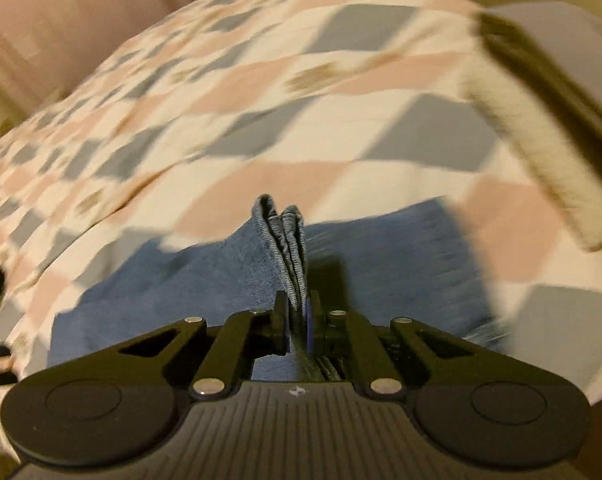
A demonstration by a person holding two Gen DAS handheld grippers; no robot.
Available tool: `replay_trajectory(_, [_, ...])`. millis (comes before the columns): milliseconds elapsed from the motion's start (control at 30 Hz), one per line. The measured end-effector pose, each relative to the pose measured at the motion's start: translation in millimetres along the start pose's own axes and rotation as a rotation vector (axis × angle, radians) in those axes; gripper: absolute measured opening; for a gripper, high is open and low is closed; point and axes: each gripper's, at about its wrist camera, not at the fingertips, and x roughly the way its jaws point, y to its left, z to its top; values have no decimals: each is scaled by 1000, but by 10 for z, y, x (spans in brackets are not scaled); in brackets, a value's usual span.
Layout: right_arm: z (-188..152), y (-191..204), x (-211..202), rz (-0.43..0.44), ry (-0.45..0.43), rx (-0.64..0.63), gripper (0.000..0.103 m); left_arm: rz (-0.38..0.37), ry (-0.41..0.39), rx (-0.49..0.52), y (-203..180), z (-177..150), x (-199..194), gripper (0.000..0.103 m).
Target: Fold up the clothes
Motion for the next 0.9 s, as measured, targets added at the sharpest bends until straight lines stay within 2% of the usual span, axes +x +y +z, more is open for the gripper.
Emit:
replay_trajectory(133, [183,-357,11,-13,9,32,7,6,2,48,-245,131,92,61])
replay_trajectory(400, [334,-518,131,-28,74,14,6,46,33,43,-325,224,215,61])
replay_trajectory(600, [362,-605,308,-140,105,22,6,69,57,32,-288,258,309,61])
replay_trajectory(700, [362,-627,441,-148,103,-4,9,67,69,38,-304,277,379,61])
replay_trajectory(733, [364,-635,495,-163,115,-14,13,65,75,42,-313,282,412,61])
replay_trajectory(800, [387,-662,517,-196,112,-2,34,63,86,58,-348,294,476,58])
replay_trajectory(833, [403,-663,477,-220,95,5,51,64,90,71,-376,299,502,57])
replay_trajectory(900, [391,-574,321,-265,17,-28,54,49,82,98,-431,314,531,49])
